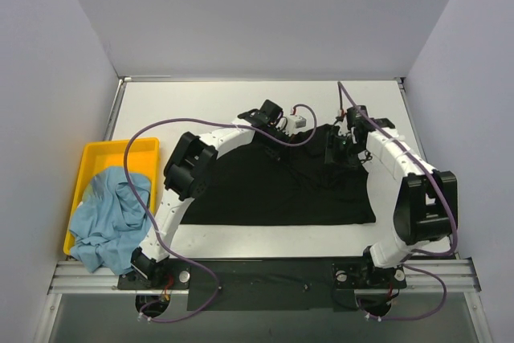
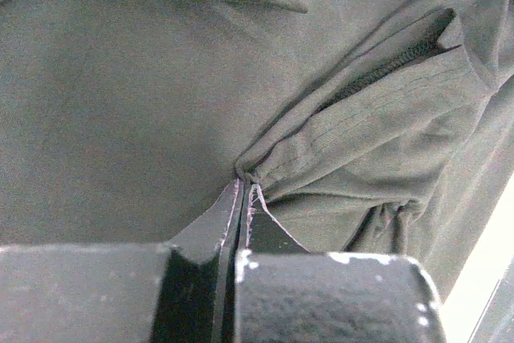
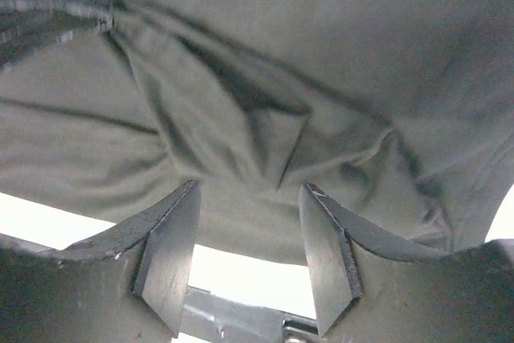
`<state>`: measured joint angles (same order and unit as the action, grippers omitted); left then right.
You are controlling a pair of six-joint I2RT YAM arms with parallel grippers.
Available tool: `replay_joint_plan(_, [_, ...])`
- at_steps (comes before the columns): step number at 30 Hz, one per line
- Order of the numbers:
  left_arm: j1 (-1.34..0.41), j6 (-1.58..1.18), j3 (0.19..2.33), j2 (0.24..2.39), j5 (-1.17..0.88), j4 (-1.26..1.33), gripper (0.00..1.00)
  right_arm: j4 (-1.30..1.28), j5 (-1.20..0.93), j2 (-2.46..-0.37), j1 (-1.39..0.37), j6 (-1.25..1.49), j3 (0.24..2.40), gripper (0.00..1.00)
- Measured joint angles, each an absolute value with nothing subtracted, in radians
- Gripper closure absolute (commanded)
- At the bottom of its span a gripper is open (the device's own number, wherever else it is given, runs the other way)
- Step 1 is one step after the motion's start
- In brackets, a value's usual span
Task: Fold and stack the t-shirts
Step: Fold the flattened tshirt in 1/3 of the way
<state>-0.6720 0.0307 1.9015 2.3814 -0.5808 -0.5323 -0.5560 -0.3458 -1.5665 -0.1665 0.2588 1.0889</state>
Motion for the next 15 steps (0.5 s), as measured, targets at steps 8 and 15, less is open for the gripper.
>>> replay_joint_plan(8, [-0.672,0.026,1.897,2.38,-0.581,-0.52,1.0,-0.5,-0.334,-1.754,-0.145,0.221,1.205,0.53])
replay_joint_plan(15, [-0.672,0.027,1.897,2.38,-0.581,-0.52,1.0,-0.497,-0.333,-1.825,-0.139,0.251,1.197,0.67])
